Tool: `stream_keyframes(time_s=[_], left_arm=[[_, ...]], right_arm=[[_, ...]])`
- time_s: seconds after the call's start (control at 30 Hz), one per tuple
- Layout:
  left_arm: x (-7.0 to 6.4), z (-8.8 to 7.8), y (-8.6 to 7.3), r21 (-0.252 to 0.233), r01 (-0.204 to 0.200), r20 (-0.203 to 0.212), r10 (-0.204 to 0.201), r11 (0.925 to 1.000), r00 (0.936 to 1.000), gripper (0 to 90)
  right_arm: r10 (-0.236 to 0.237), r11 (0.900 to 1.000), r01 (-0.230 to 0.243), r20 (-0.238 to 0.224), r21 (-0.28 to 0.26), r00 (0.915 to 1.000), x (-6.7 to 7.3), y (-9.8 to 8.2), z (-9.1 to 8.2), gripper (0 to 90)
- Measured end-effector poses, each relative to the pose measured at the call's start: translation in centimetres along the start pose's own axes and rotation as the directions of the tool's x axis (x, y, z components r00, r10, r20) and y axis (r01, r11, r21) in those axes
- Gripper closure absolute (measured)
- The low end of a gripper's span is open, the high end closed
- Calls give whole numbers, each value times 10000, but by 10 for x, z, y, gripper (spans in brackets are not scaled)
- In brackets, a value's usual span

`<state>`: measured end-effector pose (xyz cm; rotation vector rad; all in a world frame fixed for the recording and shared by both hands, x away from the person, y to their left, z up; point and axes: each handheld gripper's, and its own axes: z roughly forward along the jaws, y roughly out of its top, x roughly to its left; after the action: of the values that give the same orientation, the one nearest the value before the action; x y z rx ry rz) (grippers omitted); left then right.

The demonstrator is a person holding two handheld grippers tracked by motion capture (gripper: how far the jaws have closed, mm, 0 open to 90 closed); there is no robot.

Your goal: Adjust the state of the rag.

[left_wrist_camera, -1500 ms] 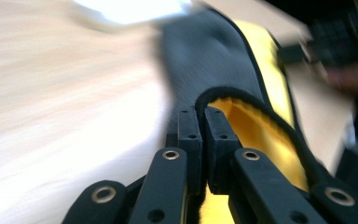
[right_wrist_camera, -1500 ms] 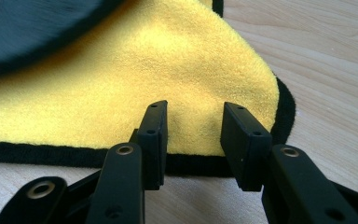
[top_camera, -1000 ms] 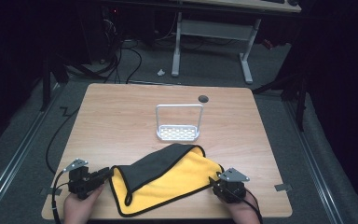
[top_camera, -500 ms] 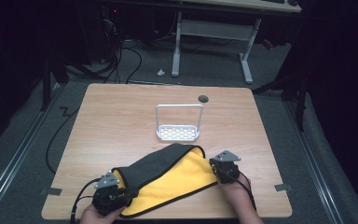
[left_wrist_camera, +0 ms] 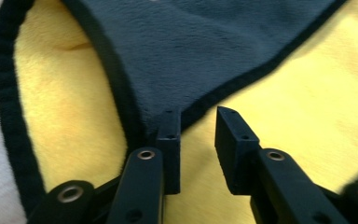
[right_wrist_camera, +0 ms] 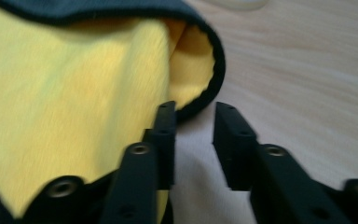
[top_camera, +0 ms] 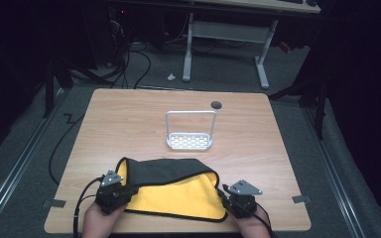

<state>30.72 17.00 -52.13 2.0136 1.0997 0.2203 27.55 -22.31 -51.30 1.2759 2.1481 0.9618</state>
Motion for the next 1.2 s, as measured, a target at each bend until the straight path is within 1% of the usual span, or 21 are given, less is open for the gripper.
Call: stream_keyframes(time_s=[0.07,0.1,0.2,0.23,0.3,0.33,0.4,0.43,0.47,0.53,0.57,0.6,0.7,0.77,0.87,0.97,1.0,1.07,1.1,1.17,1.2], left_arm=[[-5,-2,-2,55,-115,112,114,9999,9999,698],[-18,-3,-5,378,-395,451,378,9985,9983,698],[-28,0,-9,659,-930,460,900,9935,9949,697],[-31,2,-10,776,-1086,375,1059,9911,9937,695],[-30,3,-10,654,-1039,340,1018,9924,9942,699],[-27,3,-10,634,-879,452,851,9941,9953,716],[-25,3,-11,585,-824,509,795,9949,9955,725],[-24,2,-11,570,-792,512,763,9952,9958,727],[-24,2,-11,570,-792,512,763,9952,9958,727],[-24,2,-11,562,-754,462,728,9956,9963,727],[-23,2,-11,566,-766,453,741,9955,9962,727],[-23,2,-11,567,-772,455,746,9954,9962,727],[-20,2,-11,524,-788,352,770,9955,9964,727],[-18,2,-11,487,-708,301,694,9963,9971,728],[-13,1,-11,448,-497,417,478,9978,9980,728],[-13,1,-11,428,-495,441,476,9979,9979,718],[-13,1,-11,428,-495,441,476,9979,9979,713],[-15,1,-11,429,-537,418,519,9976,9978,707],[-15,1,-11,442,-561,416,543,9974,9977,704],[-18,2,-11,435,-623,477,602,9971,9970,704],[-18,2,-11,435,-623,477,602,9971,9970,704]], right_arm=[[294,9996,-294,139,-21,9995,-1,8,9,592],[302,9995,-302,253,17,9992,-2,11,14,592],[531,9981,-539,293,283,9982,-5,14,24,593],[662,9965,-671,200,507,9976,-6,14,29,635],[550,9962,-546,-44,677,9985,-6,11,33,838],[111,9982,-124,221,589,9997,-6,11,29,877],[-43,9989,22,459,462,9989,-8,13,25,878],[0,9999,-13,1034,126,9946,-23,18,17,878],[0,9999,-13,1034,126,9946,-23,18,17,878],[294,9996,-288,1557,-63,9874,-43,25,13,874],[459,9989,-459,1878,-44,9811,-62,32,15,858],[459,9989,-459,1878,-44,9811,-62,32,15,858],[700,9974,-716,2420,-23,9677,-83,46,25,754],[854,9962,-874,2405,-24,9669,-86,49,26,713],[822,9966,-802,2267,-179,9705,-80,48,19,700],[522,9985,-484,1662,-268,9847,-54,29,2,682],[522,9985,-484,1662,-268,9847,-54,29,2,682],[317,9994,-301,1199,-147,9923,-36,14,-6,685],[72,10000,-72,696,9,9976,-18,-2,-13,701],[-131,9993,125,172,346,9998,-4,-13,-16,761],[-131,9993,125,172,346,9998,-4,-13,-16,761]])
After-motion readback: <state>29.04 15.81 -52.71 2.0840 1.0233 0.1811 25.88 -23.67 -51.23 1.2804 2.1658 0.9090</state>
